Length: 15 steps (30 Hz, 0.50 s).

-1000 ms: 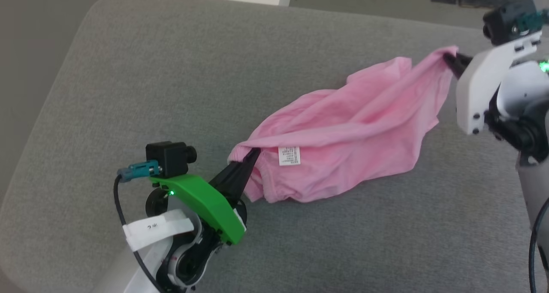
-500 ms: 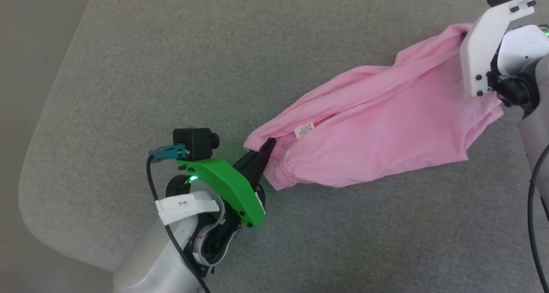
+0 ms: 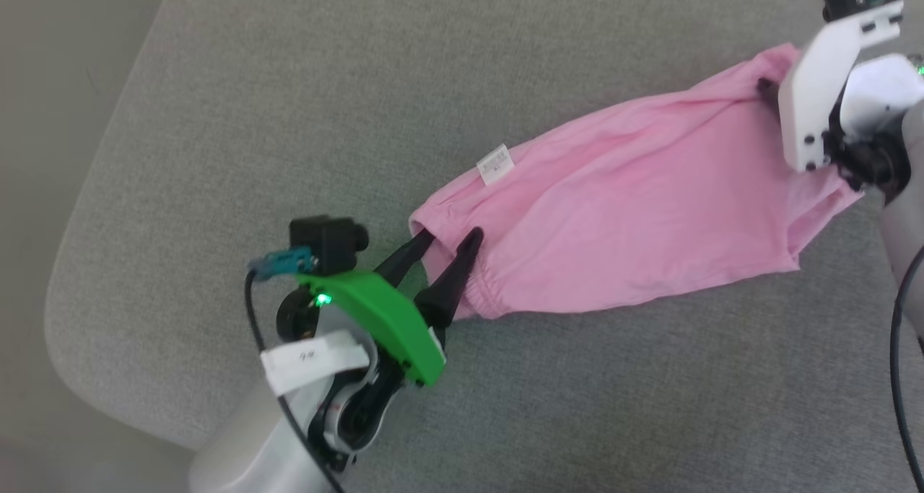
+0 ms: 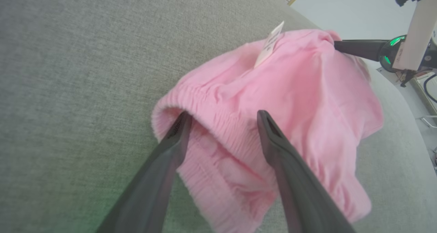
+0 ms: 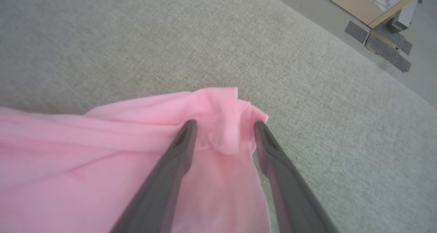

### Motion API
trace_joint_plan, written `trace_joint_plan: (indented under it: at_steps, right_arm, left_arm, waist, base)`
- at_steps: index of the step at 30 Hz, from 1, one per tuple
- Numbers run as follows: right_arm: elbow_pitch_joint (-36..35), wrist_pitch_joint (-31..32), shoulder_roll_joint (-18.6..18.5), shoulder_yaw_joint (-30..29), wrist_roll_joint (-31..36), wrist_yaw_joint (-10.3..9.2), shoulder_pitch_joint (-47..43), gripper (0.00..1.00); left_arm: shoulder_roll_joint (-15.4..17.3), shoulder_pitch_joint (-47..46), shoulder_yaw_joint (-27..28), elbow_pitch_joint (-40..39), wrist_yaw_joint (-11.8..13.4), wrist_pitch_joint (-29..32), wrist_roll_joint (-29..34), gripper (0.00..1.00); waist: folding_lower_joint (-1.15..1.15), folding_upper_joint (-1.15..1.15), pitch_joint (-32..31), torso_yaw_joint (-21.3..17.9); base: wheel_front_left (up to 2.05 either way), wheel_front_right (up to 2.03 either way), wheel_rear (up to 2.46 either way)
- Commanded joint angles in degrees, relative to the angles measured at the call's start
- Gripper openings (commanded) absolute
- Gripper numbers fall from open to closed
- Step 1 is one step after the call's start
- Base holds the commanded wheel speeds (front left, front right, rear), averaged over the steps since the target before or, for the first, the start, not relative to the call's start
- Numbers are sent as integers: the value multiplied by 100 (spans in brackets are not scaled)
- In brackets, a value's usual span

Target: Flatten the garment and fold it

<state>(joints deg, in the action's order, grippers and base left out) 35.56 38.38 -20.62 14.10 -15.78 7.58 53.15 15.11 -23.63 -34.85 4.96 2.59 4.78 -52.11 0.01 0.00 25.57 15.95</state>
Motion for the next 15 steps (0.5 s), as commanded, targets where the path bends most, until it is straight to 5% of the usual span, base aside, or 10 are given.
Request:
trace_joint_plan:
  at_steps: [1,9,15]
  right_arm:
    - [-64,-112,-29,-11,-93,-9,-211,100]
    - [-1305,-1055,-117,-547,-307,-9,-1605,100]
    - [-2333,-1683,260,-1208,-161,-9,-2777,100]
  left_arm:
    - [91,180,16,-89,27,-77,39,100]
    - [381,1010,197,-738,383,-691,276,100]
    - [266,1149,-77,-524,505,-1158,811,100]
  waist:
    - [-1,0,-289,-94]
    - [-1,0,-1185,-210]
    - [-1,0,-1476,-250]
  base:
    - [0,0,0]
    - [0,0,0]
    - [0,0,0]
